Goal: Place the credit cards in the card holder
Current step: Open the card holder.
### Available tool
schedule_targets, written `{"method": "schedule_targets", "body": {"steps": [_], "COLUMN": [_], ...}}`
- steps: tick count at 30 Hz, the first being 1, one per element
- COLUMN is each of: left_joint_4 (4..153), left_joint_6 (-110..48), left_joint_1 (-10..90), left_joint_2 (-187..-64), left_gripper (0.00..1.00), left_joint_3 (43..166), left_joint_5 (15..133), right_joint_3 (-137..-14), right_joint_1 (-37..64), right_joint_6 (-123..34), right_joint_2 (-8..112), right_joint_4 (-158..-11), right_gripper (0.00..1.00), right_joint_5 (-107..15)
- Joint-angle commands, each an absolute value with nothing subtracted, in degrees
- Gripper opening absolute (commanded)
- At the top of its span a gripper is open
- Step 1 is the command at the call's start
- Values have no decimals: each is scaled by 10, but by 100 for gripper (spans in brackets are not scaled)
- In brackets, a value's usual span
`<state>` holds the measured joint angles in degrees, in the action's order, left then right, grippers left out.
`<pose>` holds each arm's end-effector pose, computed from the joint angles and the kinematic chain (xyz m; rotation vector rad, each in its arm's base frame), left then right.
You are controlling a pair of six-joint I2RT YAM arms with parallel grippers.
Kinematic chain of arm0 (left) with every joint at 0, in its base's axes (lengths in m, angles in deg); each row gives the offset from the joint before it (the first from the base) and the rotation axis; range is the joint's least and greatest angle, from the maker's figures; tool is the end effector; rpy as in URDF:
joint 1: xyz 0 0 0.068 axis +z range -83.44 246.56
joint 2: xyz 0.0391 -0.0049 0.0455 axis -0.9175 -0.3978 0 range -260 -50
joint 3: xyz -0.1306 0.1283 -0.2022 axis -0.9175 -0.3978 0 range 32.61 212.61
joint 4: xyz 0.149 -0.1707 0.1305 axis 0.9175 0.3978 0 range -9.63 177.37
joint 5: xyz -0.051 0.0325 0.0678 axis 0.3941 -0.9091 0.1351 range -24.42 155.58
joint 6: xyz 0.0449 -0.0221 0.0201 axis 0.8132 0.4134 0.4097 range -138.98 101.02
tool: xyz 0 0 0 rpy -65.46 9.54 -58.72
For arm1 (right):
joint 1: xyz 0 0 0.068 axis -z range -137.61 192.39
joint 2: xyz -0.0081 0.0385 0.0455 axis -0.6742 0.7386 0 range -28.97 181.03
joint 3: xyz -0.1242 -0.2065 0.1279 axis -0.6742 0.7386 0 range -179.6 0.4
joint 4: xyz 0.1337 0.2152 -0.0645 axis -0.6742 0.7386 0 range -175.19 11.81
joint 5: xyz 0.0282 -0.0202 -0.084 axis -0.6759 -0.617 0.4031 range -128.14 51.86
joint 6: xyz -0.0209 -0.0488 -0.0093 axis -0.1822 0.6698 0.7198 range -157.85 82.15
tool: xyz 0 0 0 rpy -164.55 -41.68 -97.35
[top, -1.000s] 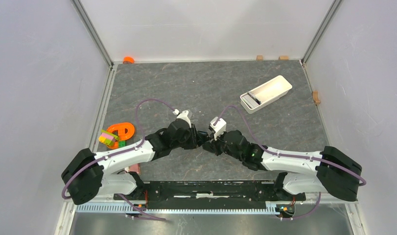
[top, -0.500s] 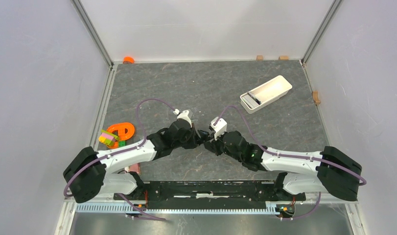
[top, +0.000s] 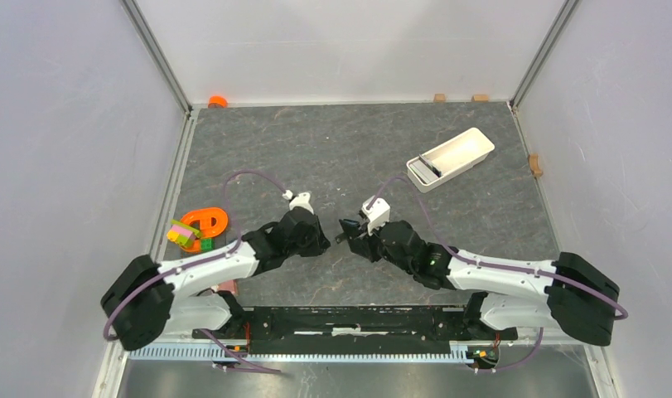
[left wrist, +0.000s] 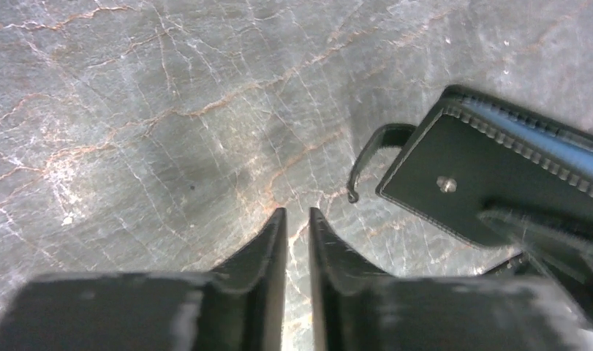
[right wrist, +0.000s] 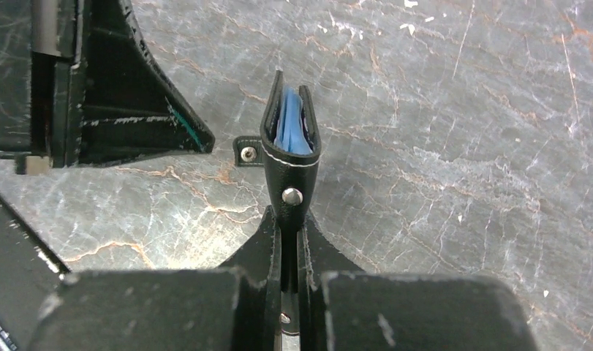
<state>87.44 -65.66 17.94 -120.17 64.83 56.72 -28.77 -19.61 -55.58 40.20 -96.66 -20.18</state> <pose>0.1613 -0.1748 0.1812 -0.0368 2.4345 -0.6175 0.1257 0.2130 0.1972 -0.6020 1.9978 0.5397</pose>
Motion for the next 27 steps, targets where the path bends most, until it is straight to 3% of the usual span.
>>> {"method": "schedule_targets", "body": {"steps": [1, 6, 9, 13, 21, 27], "left_joint_4": [844, 826, 806, 809, 888, 811], "left_joint_6": [-601, -572, -578, -581, -580, -604], "left_joint_1": [182, 184, 184, 184, 184, 185], "left_joint_2": [-1118, -1010, -985, -998, -1054, -1058], "left_gripper": [33, 78, 91, 97, 93, 67], "left_joint_3": [621, 593, 592, 608, 639, 603], "left_joint_5": [591, 671, 720, 721, 665, 705], "right_joint_3": [-291, -296, -306, -309, -307, -305], "right_joint_1": [-152, -87, -78, -77, -77, -77], "right_joint_6": [-519, -502, -482, -476, -490, -496], "right_joint_2": [346, 304, 293, 283, 275, 282], "right_joint_4": [-990, -947, -921, -913, -918, -925], "right_gripper": [0, 0, 0, 0, 0, 0], "right_joint_5": [-295, -415, -451, -478, -504, -514]}}
